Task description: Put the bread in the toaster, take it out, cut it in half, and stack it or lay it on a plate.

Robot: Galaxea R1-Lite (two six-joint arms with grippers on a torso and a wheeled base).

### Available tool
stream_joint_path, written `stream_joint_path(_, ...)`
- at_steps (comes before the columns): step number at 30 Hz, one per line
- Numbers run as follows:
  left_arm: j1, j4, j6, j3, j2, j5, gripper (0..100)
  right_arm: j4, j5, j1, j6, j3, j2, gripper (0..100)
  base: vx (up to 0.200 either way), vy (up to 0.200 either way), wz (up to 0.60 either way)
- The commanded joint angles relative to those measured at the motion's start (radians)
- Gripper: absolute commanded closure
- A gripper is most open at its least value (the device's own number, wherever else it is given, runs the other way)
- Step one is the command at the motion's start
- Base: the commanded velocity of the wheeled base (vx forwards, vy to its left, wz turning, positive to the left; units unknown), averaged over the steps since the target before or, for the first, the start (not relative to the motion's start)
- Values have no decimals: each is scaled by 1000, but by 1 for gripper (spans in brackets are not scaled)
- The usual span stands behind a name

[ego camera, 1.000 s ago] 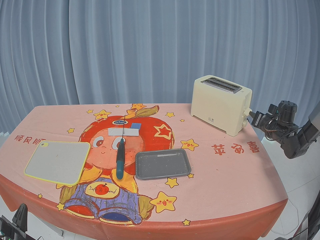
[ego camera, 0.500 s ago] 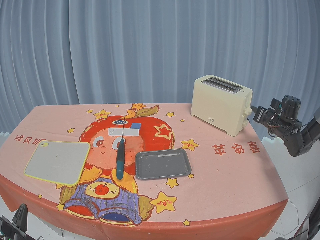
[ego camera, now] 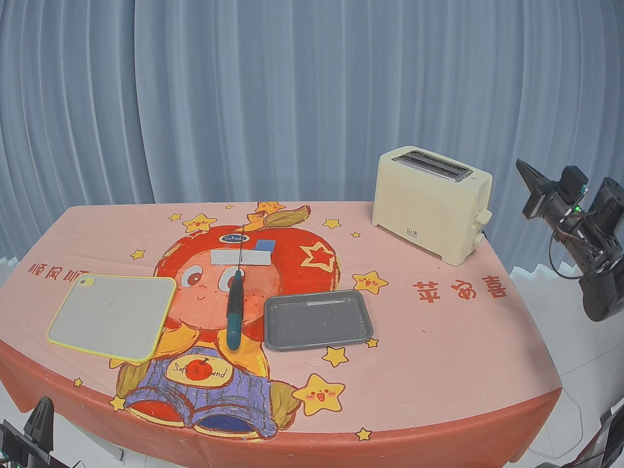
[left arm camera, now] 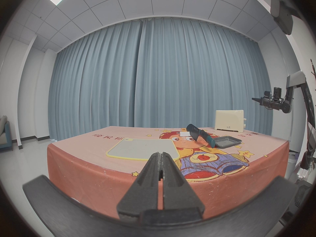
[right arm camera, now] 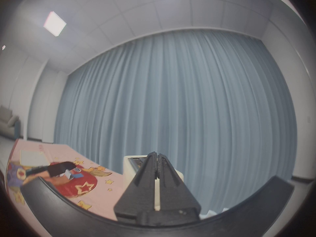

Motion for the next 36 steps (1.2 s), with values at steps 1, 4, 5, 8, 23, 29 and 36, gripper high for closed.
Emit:
stream_joint_path(1, 0, 0, 0, 18, -1, 0, 100, -160, 156, -31, -117, 176, -8, 100, 0, 0, 0)
stream_joint_path(4, 0, 0, 0, 18, -1, 0, 100, -152, 182, -34, -171, 205, -25, 100, 0, 0, 0)
stream_joint_path(5, 0, 0, 0, 18, -1, 0, 100, -152, 182, -34, -173, 203, -27, 100, 0, 0, 0)
stream_joint_path(8, 0, 0, 0, 18, -1, 0, 100, -152, 184, -44, -179, 205, -60, 100, 0, 0, 0)
stream_joint_path(23, 0, 0, 0, 18, -1, 0, 100, -151, 173, -115, -177, 268, -205, 100, 0, 0, 0)
stream_joint_path(29, 0, 0, 0, 18, -1, 0, 100, -151, 166, -132, -177, 349, -248, 100, 0, 0, 0)
stream_joint_path(36, 0, 0, 0, 18, -1, 0, 100, -149, 152, -136, -180, 559, -304, 100, 0, 0, 0)
